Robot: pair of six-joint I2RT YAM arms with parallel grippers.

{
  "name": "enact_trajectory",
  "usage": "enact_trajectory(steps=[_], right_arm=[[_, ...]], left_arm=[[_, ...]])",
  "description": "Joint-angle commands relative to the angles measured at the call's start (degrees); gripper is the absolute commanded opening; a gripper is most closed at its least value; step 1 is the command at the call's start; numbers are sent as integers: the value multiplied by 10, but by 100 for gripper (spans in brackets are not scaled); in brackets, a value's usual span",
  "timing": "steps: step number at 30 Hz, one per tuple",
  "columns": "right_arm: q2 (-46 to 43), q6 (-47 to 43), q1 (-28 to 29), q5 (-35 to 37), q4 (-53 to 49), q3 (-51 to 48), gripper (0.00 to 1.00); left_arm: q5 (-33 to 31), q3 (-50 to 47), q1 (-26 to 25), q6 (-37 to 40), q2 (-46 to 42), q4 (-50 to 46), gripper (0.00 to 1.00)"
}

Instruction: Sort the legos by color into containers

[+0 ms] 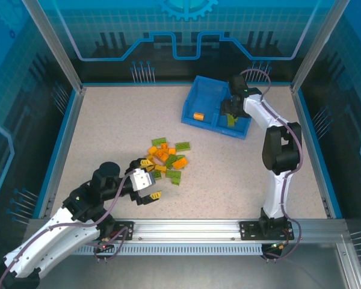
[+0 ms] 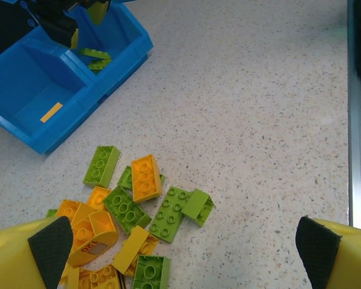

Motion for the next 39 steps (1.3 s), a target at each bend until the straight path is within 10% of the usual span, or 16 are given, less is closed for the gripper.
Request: enact_trajectory(steps=[1, 13, 25, 39], right_arm=[[-66, -5, -6, -15, -13, 3, 77], [-428, -17, 80, -186, -56, -252, 86], [-585, 43, 148, -214, -148, -393, 100], [-595, 51, 150, -201, -145, -410, 100]], left_arm=[[-27, 10, 2, -57, 12, 25, 99], [-164, 244, 0, -490, 324, -84, 96], [-113, 443, -6, -410, 699, -162, 84], [-125, 478, -37, -369, 826, -159, 57]])
